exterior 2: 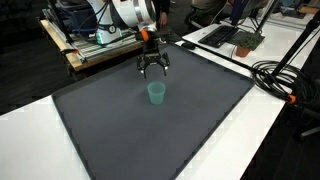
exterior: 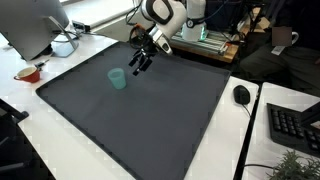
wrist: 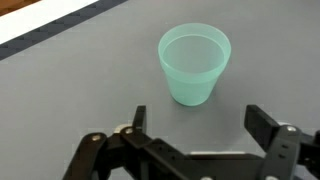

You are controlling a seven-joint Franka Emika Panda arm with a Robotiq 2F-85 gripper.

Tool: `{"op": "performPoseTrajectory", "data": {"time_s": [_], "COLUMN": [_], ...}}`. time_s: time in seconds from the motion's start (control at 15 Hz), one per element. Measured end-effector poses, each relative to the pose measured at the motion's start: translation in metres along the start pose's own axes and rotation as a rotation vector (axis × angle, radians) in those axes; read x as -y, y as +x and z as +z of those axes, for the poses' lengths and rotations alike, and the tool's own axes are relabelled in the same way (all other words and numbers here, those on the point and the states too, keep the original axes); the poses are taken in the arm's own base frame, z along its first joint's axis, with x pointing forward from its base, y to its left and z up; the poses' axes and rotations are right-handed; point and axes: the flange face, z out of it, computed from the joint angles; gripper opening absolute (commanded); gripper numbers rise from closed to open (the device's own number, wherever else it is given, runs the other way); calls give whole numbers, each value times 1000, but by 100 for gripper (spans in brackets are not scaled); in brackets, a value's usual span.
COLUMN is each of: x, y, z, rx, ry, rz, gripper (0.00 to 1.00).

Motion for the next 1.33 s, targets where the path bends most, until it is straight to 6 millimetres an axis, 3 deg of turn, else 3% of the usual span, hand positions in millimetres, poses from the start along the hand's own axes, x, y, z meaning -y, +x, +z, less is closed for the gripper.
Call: {"op": "performPoseTrajectory", "data": {"time_s": [0.47, 1.33], "x": [12, 9], "y": [28, 23], "z": [29, 53], "rx": [21, 85], "ry": [22, 41], "rz": [3, -42], "gripper": [100, 100]}}
